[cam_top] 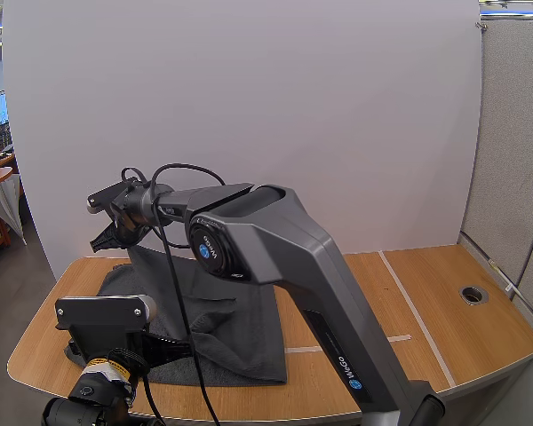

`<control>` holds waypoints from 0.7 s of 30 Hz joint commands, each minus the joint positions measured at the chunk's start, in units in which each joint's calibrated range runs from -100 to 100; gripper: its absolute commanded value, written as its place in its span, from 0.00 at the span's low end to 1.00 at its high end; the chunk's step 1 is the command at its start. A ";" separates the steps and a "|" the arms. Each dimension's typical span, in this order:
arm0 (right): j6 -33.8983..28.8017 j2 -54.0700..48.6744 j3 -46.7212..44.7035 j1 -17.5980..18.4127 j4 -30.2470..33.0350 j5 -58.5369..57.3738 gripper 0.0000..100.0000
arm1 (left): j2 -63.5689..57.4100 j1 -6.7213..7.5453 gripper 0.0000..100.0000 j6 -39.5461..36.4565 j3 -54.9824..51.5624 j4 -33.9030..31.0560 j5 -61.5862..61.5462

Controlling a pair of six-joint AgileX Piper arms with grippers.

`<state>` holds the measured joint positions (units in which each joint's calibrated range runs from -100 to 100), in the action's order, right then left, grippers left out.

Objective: Fold the towel

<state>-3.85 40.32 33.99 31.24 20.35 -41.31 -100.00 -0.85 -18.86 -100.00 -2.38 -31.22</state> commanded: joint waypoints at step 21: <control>1.63 12.30 15.25 1.79 -0.18 -1.41 0.00 | 0.00 -0.09 0.00 -0.52 0.00 -0.03 0.51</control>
<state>-2.54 50.54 46.59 33.11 20.12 -43.94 -100.00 -0.85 -18.86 -100.00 -2.38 -31.22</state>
